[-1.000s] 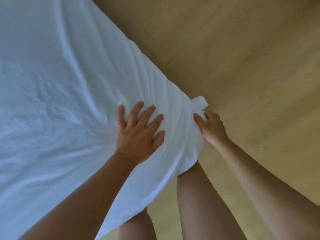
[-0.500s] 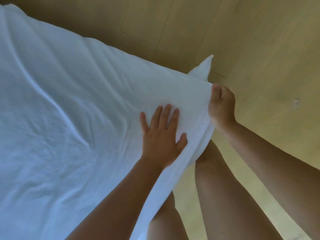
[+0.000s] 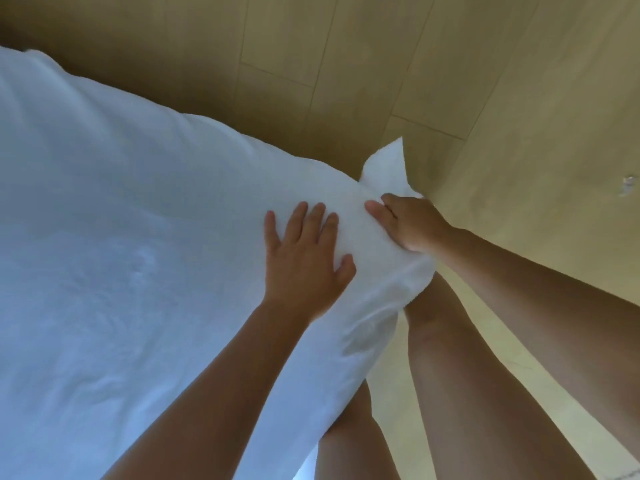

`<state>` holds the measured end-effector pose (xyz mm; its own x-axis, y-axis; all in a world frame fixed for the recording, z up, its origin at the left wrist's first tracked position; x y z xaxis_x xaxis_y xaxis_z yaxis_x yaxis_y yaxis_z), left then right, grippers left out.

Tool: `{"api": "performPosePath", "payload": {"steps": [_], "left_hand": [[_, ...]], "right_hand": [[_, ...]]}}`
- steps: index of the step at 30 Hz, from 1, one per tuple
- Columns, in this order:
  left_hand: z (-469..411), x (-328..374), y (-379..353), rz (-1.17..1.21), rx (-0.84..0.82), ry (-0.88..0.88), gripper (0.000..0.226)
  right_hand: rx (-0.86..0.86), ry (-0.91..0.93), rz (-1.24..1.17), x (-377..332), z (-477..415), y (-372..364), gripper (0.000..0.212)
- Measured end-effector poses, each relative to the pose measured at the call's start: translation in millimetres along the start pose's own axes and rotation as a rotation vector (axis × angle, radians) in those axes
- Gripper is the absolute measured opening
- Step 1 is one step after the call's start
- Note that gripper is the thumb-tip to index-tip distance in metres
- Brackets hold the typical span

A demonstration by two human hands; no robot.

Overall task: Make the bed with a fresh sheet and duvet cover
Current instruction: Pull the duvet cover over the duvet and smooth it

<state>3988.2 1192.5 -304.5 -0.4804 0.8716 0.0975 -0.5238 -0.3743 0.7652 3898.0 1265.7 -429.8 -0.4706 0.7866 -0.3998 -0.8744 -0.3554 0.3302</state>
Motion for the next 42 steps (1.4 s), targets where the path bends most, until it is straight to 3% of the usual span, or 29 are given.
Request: {"api": "performPosePath", "payload": {"steps": [3, 6, 10, 12, 14, 15, 17, 19, 21, 23, 26, 30, 34, 38, 42], "left_hand": [[5, -4, 4, 0.037, -0.004, -0.014, 0.056], [23, -34, 14, 0.034, 0.036, 0.081, 0.058], [51, -89, 20, 0.058, 0.133, 0.198, 0.06], [60, -94, 12, 0.031, 0.197, 0.216, 0.058], [62, -83, 3, 0.062, 0.233, 0.244, 0.061], [59, -69, 1, 0.111, 0.242, 0.217, 0.063], [49, -22, 4, 0.228, 0.243, -0.006, 0.059], [62, 20, 20, 0.342, 0.31, -0.31, 0.039], [95, 7, 27, 0.34, 0.419, -0.427, 0.029], [128, -58, 25, 0.243, 0.536, -0.327, 0.032], [182, -196, 13, 0.103, 0.671, 0.002, 0.039], [228, -358, -8, 0.124, 0.562, 0.454, 0.059], [253, -456, -35, 0.324, 0.508, 0.791, 0.07], [243, -503, -42, 0.398, 0.527, 0.896, 0.073], [197, -515, -25, 0.389, 0.534, 0.793, 0.077]], "right_hand": [[-0.012, -0.101, -0.029, 17, -4, -4, 0.048], [0.017, -0.142, 0.13, 11, -16, 0, 0.056], [0.155, -0.179, 0.187, -40, -15, 21, 0.038], [0.21, -0.092, 0.034, -86, -5, 31, 0.039], [0.279, 0.136, -0.088, -148, 16, 36, 0.046], [0.287, 0.276, -0.101, -181, 31, 33, 0.05], [0.196, 0.457, -0.061, -235, 48, 13, 0.052], [0.142, 0.524, 0.029, -271, 53, -3, 0.052], [0.151, 0.487, 0.05, -291, 47, -4, 0.053], [0.154, 0.393, 0.008, -301, 39, 0, 0.049], [0.224, 0.364, 0.052, -324, 39, -6, 0.05], [0.342, 0.485, 0.301, -400, 51, -46, 0.064], [0.374, 0.587, 0.576, -483, 45, -101, 0.061], [0.372, 0.611, 0.755, -552, 5, -124, 0.061], [0.439, 0.375, 0.521, -566, -55, -78, 0.063]]}}
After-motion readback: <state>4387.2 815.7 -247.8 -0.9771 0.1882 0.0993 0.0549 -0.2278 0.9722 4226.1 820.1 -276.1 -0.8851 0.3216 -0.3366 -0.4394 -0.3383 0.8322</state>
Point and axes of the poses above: each hand's wrist, its own z-axis away from the middle knuckle, its own y-axis out of the back of the hand, x = y × z, the point moved 10 cm from there along -z, towards the middle knuckle, and after that the axes turned 9 degrees about -y, right-handed, at the moved point
